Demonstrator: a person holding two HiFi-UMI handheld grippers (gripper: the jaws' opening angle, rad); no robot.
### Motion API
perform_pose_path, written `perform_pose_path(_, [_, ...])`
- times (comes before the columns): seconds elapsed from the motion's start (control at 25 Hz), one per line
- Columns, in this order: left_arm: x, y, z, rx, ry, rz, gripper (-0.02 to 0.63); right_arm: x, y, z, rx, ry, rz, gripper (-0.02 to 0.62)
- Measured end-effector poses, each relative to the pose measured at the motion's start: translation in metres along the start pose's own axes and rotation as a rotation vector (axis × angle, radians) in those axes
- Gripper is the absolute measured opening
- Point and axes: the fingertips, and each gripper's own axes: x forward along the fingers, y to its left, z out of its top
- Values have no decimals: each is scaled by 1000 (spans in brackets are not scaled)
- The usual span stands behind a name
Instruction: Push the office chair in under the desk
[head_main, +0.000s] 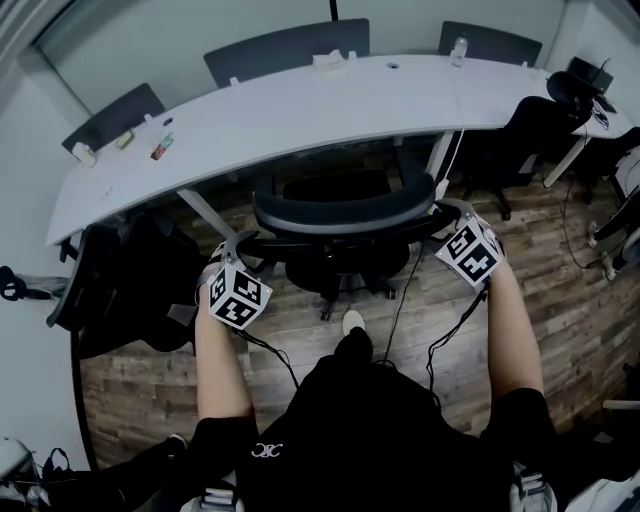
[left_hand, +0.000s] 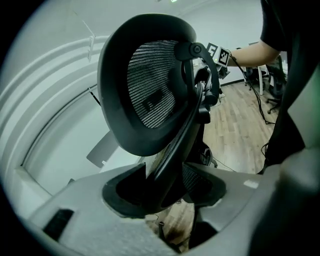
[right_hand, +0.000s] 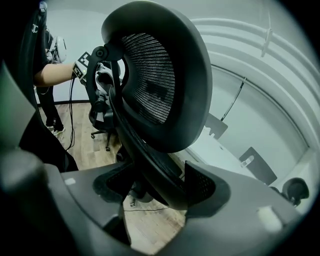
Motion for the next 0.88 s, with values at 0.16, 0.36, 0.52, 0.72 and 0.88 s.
perform_pose_path(0.16, [18, 18, 2, -10, 10, 10, 225, 20, -20, 6, -4, 16, 16, 319])
perform_pose_path(0.36, [42, 45, 3, -21, 11, 27, 225, 48, -46, 18, -13, 25, 34, 319])
perform_pose_path(0.52, [57, 67, 3, -30, 8, 43, 225, 70, -66, 31, -22, 26, 42, 319])
perform_pose_path(0.72, [75, 93, 0, -36, 11, 47, 225, 95, -86, 47, -34, 34, 57, 319])
perform_pose_path(0.88, [87, 112, -3, -42, 25, 46, 225, 113, -98, 58, -41, 27, 59, 319])
